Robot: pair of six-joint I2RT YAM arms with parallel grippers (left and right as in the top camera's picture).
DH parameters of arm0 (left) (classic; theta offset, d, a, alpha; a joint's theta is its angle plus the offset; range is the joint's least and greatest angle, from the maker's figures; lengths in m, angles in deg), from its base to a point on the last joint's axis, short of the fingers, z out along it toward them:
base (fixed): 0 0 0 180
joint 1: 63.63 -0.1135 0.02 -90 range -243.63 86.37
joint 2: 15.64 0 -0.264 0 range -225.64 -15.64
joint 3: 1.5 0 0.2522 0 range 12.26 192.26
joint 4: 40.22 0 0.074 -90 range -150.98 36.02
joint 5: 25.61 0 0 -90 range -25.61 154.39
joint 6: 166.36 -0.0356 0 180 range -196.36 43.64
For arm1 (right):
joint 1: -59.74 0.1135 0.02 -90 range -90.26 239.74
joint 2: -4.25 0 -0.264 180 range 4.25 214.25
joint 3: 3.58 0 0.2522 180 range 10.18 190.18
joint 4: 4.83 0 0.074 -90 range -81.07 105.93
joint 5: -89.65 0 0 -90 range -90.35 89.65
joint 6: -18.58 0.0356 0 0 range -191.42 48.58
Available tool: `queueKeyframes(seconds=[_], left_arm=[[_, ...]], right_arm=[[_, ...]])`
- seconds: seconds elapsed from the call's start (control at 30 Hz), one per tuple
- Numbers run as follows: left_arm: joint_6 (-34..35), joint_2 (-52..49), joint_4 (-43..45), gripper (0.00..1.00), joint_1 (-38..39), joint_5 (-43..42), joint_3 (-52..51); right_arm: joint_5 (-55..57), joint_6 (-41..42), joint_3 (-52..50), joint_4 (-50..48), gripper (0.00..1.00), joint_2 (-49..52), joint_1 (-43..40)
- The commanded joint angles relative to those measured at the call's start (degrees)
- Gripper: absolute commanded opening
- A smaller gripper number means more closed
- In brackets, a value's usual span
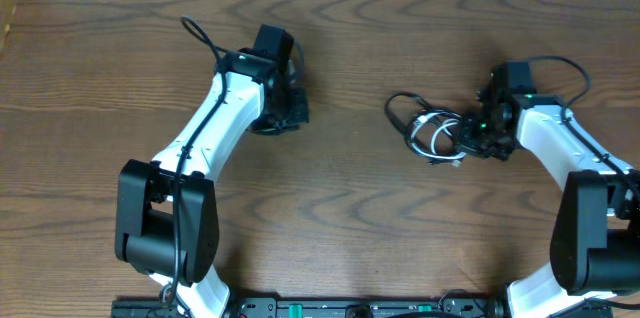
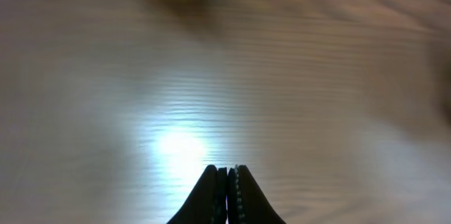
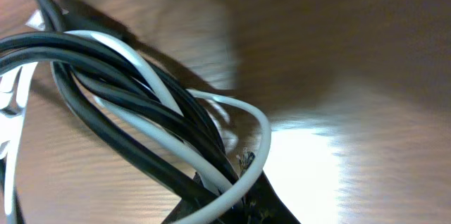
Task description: Untangle cables
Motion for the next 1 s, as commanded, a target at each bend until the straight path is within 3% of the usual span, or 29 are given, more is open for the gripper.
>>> queueKeyframes(seconds=[0.0, 0.1, 0.23, 0.37, 0.6, 0.8, 0.97], left_arm=[[-6.5, 0.9, 3.5, 0.07, 1.8, -19.7, 0.5], [-6.4, 0.9, 7.0, 0.09, 3.1, -25.4, 0.5], [-2.5, 0.7, 9.3, 0.44, 5.0, -25.5, 0.5], [0.6, 0.5, 11.4, 0.58, 6.6, -25.4, 0.5], [2.6, -1.3, 16.2, 0.58, 9.9, -19.1, 0.5], [-4.2, -4.2, 22.5, 0.40, 12.7, -14.2, 0.5], [-7.3, -8.3, 19.9, 0.36, 14.4, -13.0, 0.5]], right_arm=[[-5.7, -4.1, -0.1, -1.8, 0.02, -0.8, 3.3], [-7.9, -4.2, -0.1, -3.6, 0.02, -0.8, 4.6], [-9.7, -4.2, -0.1, -5.1, 0.02, -0.8, 5.5], [-9.7, -4.2, -0.1, -5.6, 0.02, -0.8, 6.2], [-9.6, -4.2, -0.1, -6.0, 0.03, -0.8, 7.4], [-9.4, -4.2, -0.1, -6.5, 0.03, -0.8, 8.2], [-9.4, -4.7, -0.1, -6.5, 0.04, -0.8, 8.2]])
